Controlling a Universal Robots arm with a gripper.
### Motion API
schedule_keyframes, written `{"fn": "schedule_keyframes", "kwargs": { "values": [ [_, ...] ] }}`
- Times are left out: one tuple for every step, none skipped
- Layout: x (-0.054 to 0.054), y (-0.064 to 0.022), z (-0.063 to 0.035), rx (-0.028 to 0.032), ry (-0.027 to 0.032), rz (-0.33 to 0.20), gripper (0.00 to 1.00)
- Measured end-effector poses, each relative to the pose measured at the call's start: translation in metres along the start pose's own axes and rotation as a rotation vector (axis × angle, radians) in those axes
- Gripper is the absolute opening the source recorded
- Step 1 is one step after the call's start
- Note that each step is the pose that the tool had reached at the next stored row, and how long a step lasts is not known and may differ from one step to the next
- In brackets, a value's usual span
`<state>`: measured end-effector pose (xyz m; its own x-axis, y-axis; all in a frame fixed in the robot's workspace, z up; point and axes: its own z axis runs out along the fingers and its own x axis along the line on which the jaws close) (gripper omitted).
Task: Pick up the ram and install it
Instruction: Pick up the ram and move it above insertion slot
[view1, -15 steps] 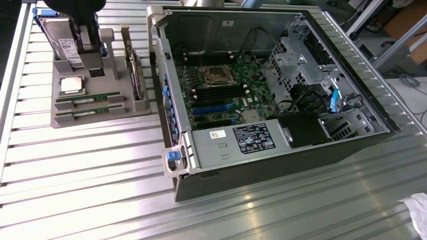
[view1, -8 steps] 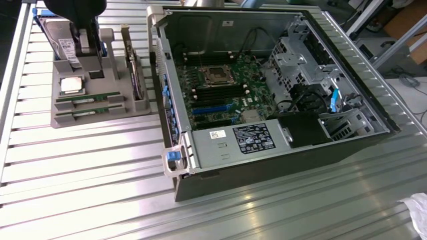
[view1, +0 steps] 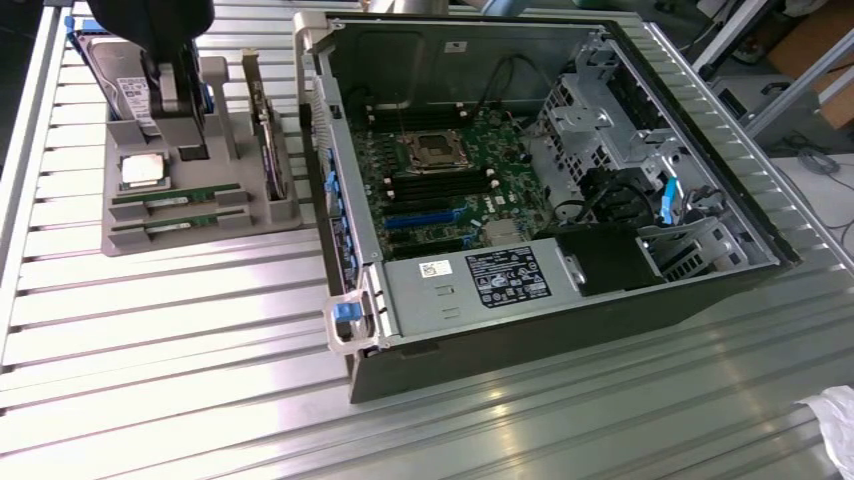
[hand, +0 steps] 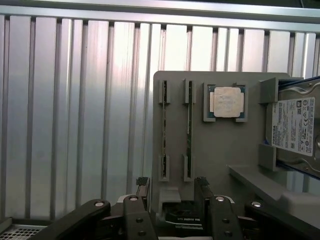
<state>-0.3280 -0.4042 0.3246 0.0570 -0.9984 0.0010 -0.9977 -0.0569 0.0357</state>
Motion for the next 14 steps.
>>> {"fn": "schedule_keyframes", "kwargs": {
  "values": [
    [0.0001,0.0000,0.0005,0.0000,0.0000,0.000,0.48],
    [0.0002,0.0000,0.0010,0.0001,0.0000,0.000,0.48],
    [0.0003,0.0000,0.0014,0.0000,0.0000,0.000,0.48],
    [0.0004,-0.0001,0.0020,0.0000,0.0001,0.000,0.48],
    [0.0005,-0.0001,0.0028,0.0000,0.0001,0.000,0.48],
    [0.0006,-0.0001,0.0032,0.0000,0.0000,0.000,0.48],
    [0.0006,-0.0001,0.0036,0.0000,0.0000,0.000,0.48],
    [0.0006,-0.0001,0.0039,0.0000,0.0000,0.000,0.48],
    [0.0007,-0.0001,0.0043,0.0000,0.0000,0.000,0.48],
    [0.0007,-0.0001,0.0046,0.0000,0.0000,0.000,0.48],
    [0.0008,-0.0001,0.0049,0.0000,0.0000,0.000,0.48],
    [0.0008,-0.0002,0.0054,0.0000,0.0000,0.000,0.48],
    [0.0009,-0.0002,0.0058,0.0000,0.0000,0.000,0.48],
    [0.0009,-0.0002,0.0062,0.0000,0.0000,0.000,0.48]
  ]
}}
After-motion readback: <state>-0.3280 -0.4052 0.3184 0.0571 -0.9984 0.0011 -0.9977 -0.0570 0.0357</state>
